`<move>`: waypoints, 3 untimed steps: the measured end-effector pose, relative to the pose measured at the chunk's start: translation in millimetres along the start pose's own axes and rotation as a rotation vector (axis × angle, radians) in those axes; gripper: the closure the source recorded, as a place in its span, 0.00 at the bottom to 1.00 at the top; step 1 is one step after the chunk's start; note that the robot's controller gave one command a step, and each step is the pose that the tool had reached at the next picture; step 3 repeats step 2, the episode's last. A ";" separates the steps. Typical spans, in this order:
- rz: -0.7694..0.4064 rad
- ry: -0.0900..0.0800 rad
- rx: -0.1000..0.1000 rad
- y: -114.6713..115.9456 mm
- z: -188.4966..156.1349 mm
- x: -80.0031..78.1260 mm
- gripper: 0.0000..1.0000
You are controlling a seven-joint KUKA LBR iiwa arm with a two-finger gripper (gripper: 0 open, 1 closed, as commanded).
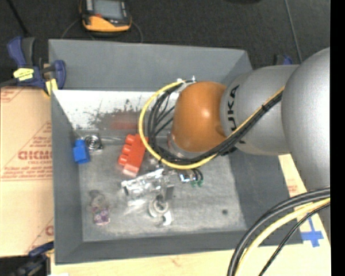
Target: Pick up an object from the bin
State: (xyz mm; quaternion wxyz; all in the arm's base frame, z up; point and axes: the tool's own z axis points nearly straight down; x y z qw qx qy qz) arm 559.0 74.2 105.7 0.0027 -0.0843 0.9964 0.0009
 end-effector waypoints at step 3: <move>0.009 0.001 0.002 -1.5 -72.8 -2.0 1.00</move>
Offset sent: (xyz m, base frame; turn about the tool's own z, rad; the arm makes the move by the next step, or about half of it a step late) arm 0.0000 0.0001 0.0364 0.0000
